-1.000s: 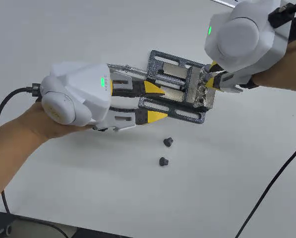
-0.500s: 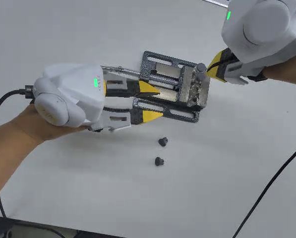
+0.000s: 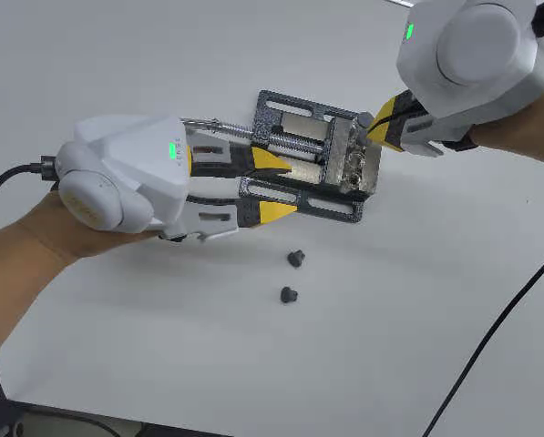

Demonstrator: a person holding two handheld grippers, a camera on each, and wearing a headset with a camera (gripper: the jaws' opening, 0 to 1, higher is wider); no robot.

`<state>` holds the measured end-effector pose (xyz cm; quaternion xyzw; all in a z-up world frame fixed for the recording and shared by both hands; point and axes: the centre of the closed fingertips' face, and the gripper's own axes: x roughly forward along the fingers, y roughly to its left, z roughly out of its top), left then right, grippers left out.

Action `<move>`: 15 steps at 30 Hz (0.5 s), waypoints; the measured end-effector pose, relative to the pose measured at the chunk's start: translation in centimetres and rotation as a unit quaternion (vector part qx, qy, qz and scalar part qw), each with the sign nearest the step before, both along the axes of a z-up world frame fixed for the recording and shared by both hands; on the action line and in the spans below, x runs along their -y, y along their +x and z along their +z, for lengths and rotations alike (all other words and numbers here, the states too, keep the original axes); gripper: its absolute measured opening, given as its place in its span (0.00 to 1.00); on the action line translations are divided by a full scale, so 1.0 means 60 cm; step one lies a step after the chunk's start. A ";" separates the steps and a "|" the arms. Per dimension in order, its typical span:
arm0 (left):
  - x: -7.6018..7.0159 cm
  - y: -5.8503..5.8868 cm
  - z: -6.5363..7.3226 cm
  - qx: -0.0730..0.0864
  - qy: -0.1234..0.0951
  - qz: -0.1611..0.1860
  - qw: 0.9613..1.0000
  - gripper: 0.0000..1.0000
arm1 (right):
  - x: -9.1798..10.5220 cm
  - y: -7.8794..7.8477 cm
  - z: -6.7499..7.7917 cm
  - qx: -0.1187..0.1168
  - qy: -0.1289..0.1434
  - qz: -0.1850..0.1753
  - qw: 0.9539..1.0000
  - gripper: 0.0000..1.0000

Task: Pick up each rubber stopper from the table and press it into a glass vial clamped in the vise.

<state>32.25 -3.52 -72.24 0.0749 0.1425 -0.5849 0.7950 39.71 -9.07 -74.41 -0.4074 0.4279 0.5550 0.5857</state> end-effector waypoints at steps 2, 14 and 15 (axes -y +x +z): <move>0.000 0.000 0.000 0.000 0.001 0.001 1.000 0.18 | -0.002 0.000 -0.001 -0.002 -0.001 0.000 1.000 0.00; 0.000 0.002 0.000 0.001 0.000 0.004 1.000 0.18 | -0.002 -0.002 -0.005 -0.006 -0.007 0.008 1.000 0.00; 0.001 0.002 0.000 0.000 0.000 0.004 1.000 0.18 | -0.003 -0.001 -0.005 -0.005 -0.007 0.009 1.000 0.00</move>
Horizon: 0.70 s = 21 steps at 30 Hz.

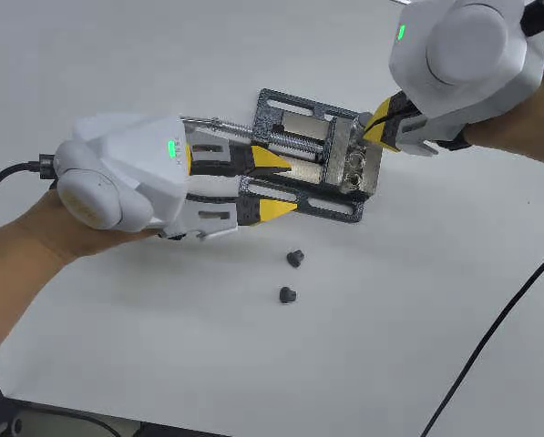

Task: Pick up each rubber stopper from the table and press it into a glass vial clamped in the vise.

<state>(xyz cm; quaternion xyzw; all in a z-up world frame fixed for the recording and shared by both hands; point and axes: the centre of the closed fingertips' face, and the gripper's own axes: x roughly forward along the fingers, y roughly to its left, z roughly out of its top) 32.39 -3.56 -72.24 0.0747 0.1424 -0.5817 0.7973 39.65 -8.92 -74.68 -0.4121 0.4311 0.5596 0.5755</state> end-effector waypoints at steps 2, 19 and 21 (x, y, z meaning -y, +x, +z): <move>0.001 0.001 0.000 0.001 0.000 0.000 1.000 0.17 | 0.000 0.000 0.000 0.000 -0.001 0.001 1.000 0.00; 0.002 0.001 -0.001 0.002 0.001 0.000 1.000 0.17 | -0.004 0.001 -0.007 0.009 -0.024 0.014 1.000 0.00; 0.002 0.001 0.000 0.002 0.000 0.001 1.000 0.17 | -0.004 0.001 -0.008 0.010 -0.029 0.017 0.999 0.00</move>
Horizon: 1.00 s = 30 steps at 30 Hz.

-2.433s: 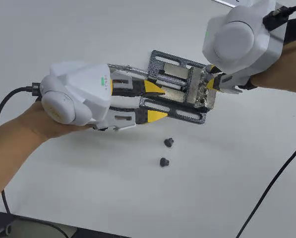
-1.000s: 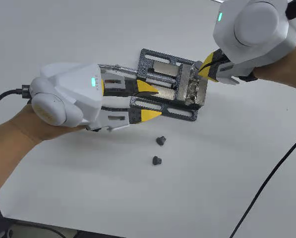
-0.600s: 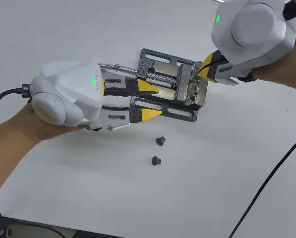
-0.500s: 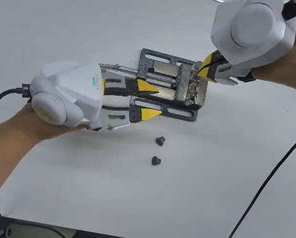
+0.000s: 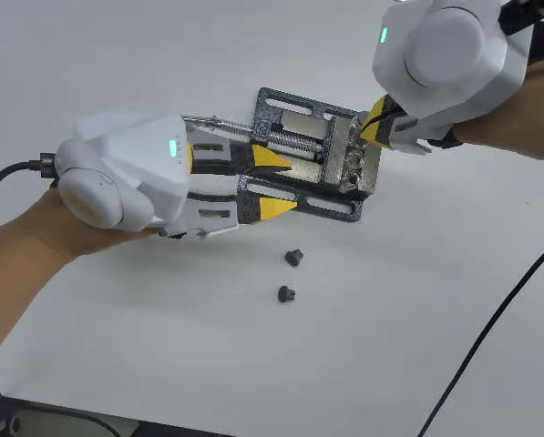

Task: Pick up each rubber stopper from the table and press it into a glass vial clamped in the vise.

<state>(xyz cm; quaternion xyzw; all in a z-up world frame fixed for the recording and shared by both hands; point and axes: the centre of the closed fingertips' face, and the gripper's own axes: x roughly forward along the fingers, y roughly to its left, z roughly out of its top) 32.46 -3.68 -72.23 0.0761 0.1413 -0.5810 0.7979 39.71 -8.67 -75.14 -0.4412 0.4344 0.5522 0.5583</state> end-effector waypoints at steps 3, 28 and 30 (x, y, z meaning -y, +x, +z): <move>-0.001 0.000 0.000 0.000 0.000 0.000 1.000 0.17 | 0.000 -0.001 0.000 0.000 -0.008 0.006 1.000 0.00; -0.002 0.001 0.000 0.000 -0.001 -0.002 1.000 0.17 | 0.007 0.005 0.010 -0.003 -0.002 0.010 1.000 0.04; -0.003 0.001 0.000 -0.001 -0.001 -0.002 1.000 0.17 | 0.005 0.007 0.010 -0.001 0.001 0.012 1.000 0.04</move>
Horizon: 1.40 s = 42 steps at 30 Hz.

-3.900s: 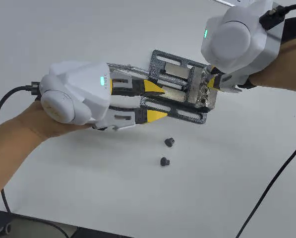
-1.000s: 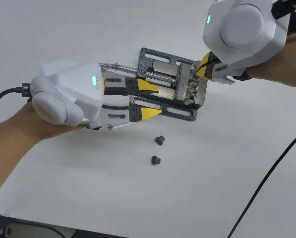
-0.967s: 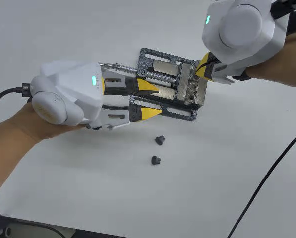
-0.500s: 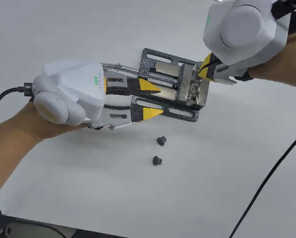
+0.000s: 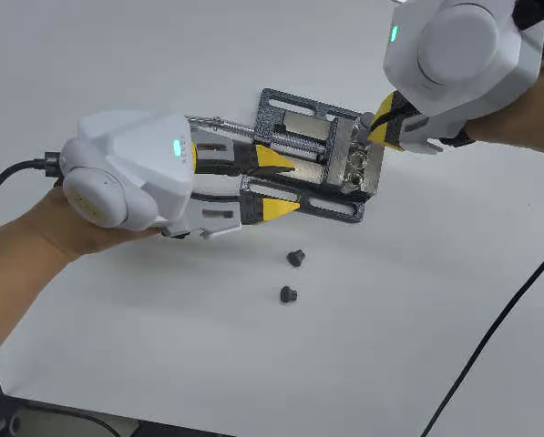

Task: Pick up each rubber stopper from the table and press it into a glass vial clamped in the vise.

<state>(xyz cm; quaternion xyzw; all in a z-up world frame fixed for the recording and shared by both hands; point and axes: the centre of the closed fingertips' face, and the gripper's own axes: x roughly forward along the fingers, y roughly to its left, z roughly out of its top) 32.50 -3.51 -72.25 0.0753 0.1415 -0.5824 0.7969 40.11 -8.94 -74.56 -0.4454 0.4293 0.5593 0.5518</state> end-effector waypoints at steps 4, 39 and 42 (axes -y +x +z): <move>0.000 0.000 0.000 0.000 0.000 0.000 1.000 0.17 | -0.001 -0.001 -0.002 -0.003 0.000 0.001 1.000 0.03; -0.003 0.007 0.000 0.002 -0.001 0.004 1.000 0.16 | -0.001 -0.002 -0.011 -0.022 -0.025 0.005 0.999 0.04; -0.002 0.009 0.000 0.003 -0.001 0.005 1.000 0.16 | 0.000 -0.002 -0.012 -0.023 -0.032 0.005 0.999 0.04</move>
